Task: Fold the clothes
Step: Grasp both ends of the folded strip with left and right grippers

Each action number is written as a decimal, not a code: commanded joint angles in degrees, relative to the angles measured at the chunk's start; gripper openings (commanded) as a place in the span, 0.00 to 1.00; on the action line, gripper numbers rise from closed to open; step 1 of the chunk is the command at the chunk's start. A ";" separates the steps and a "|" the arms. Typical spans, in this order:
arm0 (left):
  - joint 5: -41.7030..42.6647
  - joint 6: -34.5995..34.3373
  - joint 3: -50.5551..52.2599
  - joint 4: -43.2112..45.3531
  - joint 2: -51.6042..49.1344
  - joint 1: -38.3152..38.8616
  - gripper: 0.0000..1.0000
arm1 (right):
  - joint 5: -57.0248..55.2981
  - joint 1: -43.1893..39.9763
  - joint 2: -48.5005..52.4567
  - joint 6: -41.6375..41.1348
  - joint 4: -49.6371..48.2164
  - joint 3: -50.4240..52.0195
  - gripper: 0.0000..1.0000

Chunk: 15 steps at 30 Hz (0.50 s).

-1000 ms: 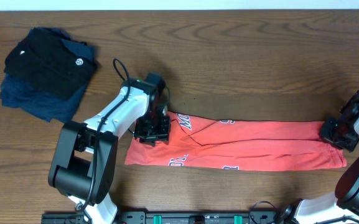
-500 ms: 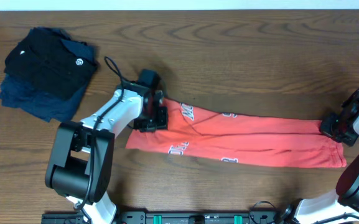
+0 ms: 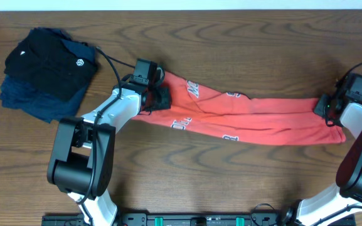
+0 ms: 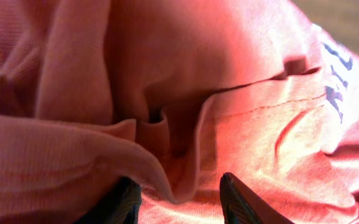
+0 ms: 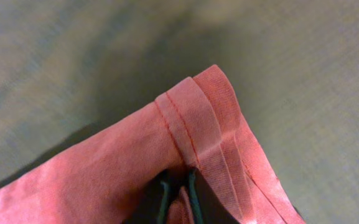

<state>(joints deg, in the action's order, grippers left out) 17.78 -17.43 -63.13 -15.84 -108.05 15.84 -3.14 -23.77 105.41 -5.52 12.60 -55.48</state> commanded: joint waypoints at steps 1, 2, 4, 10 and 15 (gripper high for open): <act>-1.77 -4.46 0.66 2.84 -1.68 -0.39 0.44 | 1.51 1.36 1.42 -0.63 -2.36 -0.15 0.15; -1.77 -5.22 0.63 3.37 -1.68 -0.39 0.44 | 1.75 1.36 1.42 -0.63 -2.54 -0.59 0.16; -1.46 -5.79 0.37 3.28 -1.66 -0.42 0.44 | 1.62 1.20 1.18 -0.52 -0.96 -1.99 0.19; -0.07 -5.62 -1.09 -2.64 0.79 -1.51 0.44 | -0.07 -1.86 -0.20 1.33 10.47 -9.51 0.39; -0.46 -7.80 -1.20 -11.45 3.19 -3.65 0.42 | 0.22 -6.08 -0.20 1.31 20.63 -15.98 0.47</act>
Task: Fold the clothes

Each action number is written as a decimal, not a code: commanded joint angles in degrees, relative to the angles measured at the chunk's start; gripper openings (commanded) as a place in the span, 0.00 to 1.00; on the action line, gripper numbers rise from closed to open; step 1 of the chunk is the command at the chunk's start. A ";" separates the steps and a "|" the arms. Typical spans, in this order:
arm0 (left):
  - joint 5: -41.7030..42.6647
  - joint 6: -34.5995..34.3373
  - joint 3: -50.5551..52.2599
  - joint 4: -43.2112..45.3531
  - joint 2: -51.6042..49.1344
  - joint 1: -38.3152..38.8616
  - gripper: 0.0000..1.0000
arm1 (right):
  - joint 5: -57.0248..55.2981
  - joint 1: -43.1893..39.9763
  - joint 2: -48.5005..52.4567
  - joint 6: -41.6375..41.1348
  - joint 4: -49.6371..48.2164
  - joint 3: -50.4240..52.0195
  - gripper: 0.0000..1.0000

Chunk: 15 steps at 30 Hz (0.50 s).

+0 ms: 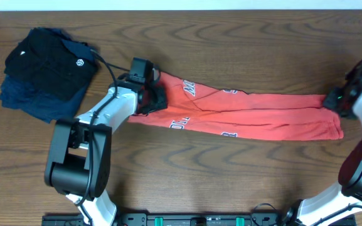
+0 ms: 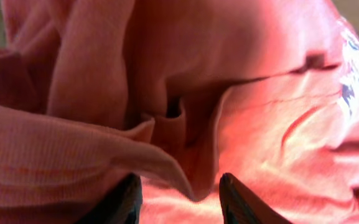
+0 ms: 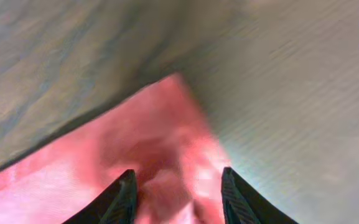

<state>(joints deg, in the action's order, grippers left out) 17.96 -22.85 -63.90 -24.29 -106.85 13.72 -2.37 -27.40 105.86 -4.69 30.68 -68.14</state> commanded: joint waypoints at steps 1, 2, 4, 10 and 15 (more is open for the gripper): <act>-0.44 -3.30 -0.44 -5.01 2.51 -1.84 0.42 | 0.07 -3.06 -0.66 0.48 4.48 -4.20 0.50; -0.39 -3.72 -0.44 -6.45 2.99 -2.03 0.44 | 0.79 -3.39 -0.66 0.50 5.66 -4.66 0.54; 0.50 -3.82 -0.44 -8.02 4.33 -2.10 0.58 | 2.93 -3.72 -0.66 1.11 8.28 -5.29 0.61; 2.12 -3.82 -0.52 -7.78 13.42 -2.10 0.81 | 9.99 -3.50 -0.63 9.86 13.99 -4.20 0.66; 1.92 -2.69 -0.52 -7.89 22.05 -2.14 0.88 | 10.27 -3.54 -0.63 12.15 12.81 -0.26 0.69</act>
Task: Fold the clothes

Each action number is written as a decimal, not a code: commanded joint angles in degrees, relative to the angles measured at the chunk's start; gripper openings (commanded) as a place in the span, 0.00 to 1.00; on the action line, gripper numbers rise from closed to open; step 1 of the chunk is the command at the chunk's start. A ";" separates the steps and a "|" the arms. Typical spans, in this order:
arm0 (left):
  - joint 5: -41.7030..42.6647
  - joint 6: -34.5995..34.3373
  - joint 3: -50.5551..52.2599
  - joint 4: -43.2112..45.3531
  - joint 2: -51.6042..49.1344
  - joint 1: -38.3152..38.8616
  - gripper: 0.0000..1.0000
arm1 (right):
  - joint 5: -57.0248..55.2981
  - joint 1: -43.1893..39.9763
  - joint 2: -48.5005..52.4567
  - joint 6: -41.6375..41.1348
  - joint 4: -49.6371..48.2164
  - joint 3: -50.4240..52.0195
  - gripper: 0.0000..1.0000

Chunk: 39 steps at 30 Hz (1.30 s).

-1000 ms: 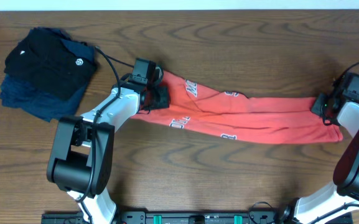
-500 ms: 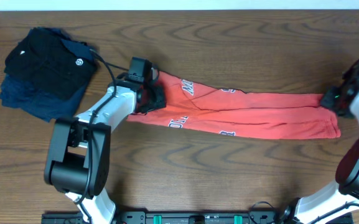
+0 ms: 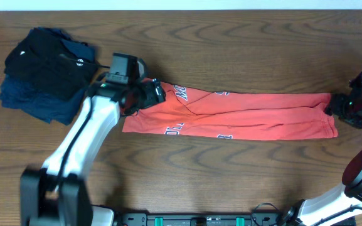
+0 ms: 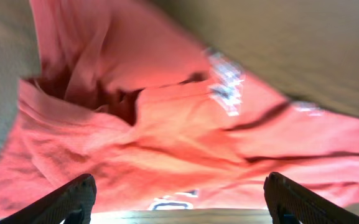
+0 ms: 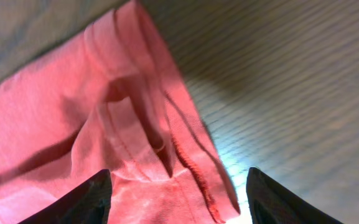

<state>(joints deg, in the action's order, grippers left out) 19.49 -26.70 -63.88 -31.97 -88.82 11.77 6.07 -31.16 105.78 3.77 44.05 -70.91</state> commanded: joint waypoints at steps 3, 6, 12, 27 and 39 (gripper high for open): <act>0.42 1.11 -0.55 -1.60 6.88 -0.20 0.89 | -0.28 0.02 -0.55 3.67 -3.74 4.61 0.73; 0.39 1.11 -0.55 -3.54 7.28 -0.20 0.89 | 0.17 0.00 -0.55 3.63 -6.45 5.99 0.75; 0.39 1.11 -0.44 -4.44 7.19 -0.20 0.89 | 2.58 0.15 -0.55 3.63 -9.01 8.15 0.64; 0.42 1.14 -0.44 -7.17 7.21 -0.20 0.89 | 0.90 0.02 -0.57 2.16 -11.10 9.86 0.01; 0.42 1.11 -0.44 -8.33 7.21 -0.20 0.89 | -0.07 0.04 -3.21 1.40 -9.68 6.05 0.01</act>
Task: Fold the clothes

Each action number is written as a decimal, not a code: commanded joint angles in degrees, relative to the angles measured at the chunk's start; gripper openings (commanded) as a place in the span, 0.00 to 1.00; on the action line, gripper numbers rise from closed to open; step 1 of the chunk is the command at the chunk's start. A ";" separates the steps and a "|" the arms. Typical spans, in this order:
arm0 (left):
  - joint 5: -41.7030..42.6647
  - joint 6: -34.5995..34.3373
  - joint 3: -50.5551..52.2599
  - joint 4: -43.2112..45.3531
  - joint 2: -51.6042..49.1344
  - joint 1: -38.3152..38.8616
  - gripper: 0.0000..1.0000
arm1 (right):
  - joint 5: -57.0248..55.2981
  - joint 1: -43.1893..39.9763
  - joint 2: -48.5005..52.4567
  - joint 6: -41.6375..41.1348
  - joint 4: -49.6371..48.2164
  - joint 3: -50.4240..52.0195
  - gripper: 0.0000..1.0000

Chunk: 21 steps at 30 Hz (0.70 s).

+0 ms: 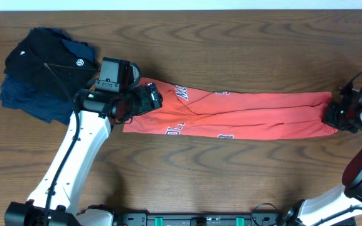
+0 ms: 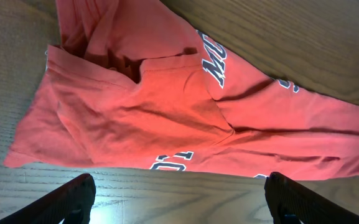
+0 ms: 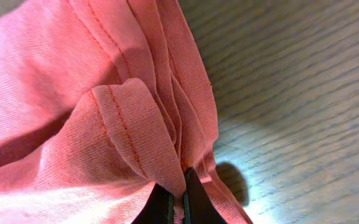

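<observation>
A long red garment with white lettering (image 1: 237, 115) lies stretched across the table middle, folded lengthwise. My left gripper (image 1: 149, 99) hovers open above its left end (image 2: 123, 106), fingers (image 2: 73, 196) wide apart with nothing between them. My right gripper (image 1: 331, 118) is shut on the hem (image 3: 142, 130) at the garment's right end, a fold of cloth pinched between its fingertips (image 3: 178, 202).
A pile of dark folded clothes (image 1: 46, 69), black on navy, sits at the back left, close to my left arm. The wooden table (image 1: 231, 182) stretches bare in front of the garment. Cables run from both arms.
My left gripper has risen, still open, so more of the garment's left end shows. My right gripper, open beside the right hem before, is now shut on that hem.
Both grippers held the red garment's ends, sagging between them. Then the garment was drawn out longer. Both grippers were then open and the cloth lay flat. Now the left stays open above it and the right has shut on the hem again.
</observation>
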<state>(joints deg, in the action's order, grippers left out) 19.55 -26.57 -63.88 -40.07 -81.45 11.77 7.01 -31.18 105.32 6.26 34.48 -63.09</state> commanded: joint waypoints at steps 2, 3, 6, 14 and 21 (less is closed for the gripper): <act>0.35 0.98 -0.44 -0.22 -0.15 -0.20 0.89 | -1.01 0.07 -3.54 -1.07 0.00 -1.75 0.01; 0.35 0.98 -0.44 -0.22 -0.15 -0.20 0.89 | -1.01 0.07 -3.63 -1.09 0.26 -1.75 0.01; 0.35 0.98 -0.44 -0.22 -0.15 -0.20 0.89 | -0.98 0.07 -3.52 -1.07 1.42 -1.64 0.50; 0.35 0.98 -0.44 -0.20 -0.15 -0.20 0.89 | -0.96 0.07 -3.52 -1.03 -0.66 -1.77 0.81; 0.33 0.98 -0.44 -0.17 -0.15 -0.20 0.89 | -0.59 0.17 -2.01 -0.52 -4.76 -1.66 0.81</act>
<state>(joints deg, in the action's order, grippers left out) 19.53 -26.57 -63.88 -40.10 -81.45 11.77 6.42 -31.18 102.96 5.63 30.17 -63.77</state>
